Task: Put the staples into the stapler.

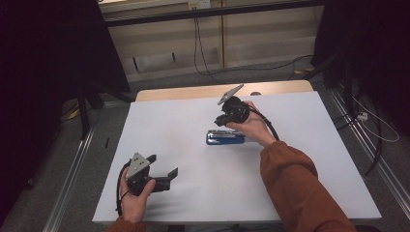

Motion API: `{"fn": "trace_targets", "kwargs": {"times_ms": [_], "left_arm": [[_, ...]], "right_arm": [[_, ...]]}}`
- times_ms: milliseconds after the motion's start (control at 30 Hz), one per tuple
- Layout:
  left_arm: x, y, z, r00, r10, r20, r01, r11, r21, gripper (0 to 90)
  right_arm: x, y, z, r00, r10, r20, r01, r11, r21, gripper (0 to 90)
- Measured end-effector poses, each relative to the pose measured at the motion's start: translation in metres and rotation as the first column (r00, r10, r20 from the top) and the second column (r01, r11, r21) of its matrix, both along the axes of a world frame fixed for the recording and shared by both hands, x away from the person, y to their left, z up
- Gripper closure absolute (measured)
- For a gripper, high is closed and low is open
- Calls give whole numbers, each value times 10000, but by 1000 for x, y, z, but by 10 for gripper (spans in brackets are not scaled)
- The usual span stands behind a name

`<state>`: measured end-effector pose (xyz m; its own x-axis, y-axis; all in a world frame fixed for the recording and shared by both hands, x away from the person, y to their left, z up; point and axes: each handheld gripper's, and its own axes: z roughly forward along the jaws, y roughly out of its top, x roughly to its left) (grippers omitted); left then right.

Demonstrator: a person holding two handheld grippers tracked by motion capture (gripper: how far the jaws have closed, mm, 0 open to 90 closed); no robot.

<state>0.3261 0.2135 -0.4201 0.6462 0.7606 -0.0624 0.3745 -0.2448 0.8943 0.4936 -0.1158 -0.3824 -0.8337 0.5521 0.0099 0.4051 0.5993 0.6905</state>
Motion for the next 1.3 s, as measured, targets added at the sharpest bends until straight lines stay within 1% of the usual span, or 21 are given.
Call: {"fn": "trace_targets", "kwargs": {"times_ms": [100,200,433,500,567,600,667,733,867,1000,1067,1167,1233,1300], "left_arm": [[0,0,0,10000,25,-17,-25,10000,-18,46],[0,0,0,10000,-1,-2,1,10000,-13,46],[0,0,0,10000,-14,14,14,10000,-24,46],[0,0,0,10000,-15,19,15,10000,-27,46],[0,0,0,10000,-41,6,41,10000,20,46],[0,0,0,10000,-28,-13,28,10000,-15,46],[0,0,0,10000,-26,9,26,10000,-19,46],[0,0,0,10000,-14,21,14,10000,-16,46],[0,1,0,10000,38,13,-38,10000,-57,46],[0,0,0,10000,-6,22,6,10000,-2,46],[0,0,0,10000,-4,10,4,10000,-4,46],[0,0,0,10000,-10,3,10,10000,-15,46],[0,0,0,10000,-13,9,13,10000,-17,46],[0,0,0,10000,1,-9,-1,10000,-26,46]], "right_arm": [[2,1,-1,9998,58,-179,-54,9998,189,793],[3,4,-3,9996,77,-258,-74,9999,98,793],[6,12,-7,9988,242,-423,-236,9996,145,793],[6,15,-9,9988,353,-333,-348,9993,162,793],[6,18,-10,9987,390,-337,-382,9990,216,793],[6,18,-11,9986,451,-278,-446,9989,169,793],[7,19,-12,9985,469,-285,-466,9989,87,793],[8,19,-13,9983,486,-336,-481,9987,145,793],[9,18,-16,9966,687,-447,-683,9976,109,793],[10,17,-17,9964,784,-325,-778,9968,194,793],[10,16,-17,9951,937,-317,-930,9955,204,793],[10,17,-18,9929,1175,-193,-1175,9931,32,793],[10,16,-18,9925,1210,-162,-1208,9926,159,792],[11,17,-18,9913,1317,-94,-1315,9912,149,792]]}}
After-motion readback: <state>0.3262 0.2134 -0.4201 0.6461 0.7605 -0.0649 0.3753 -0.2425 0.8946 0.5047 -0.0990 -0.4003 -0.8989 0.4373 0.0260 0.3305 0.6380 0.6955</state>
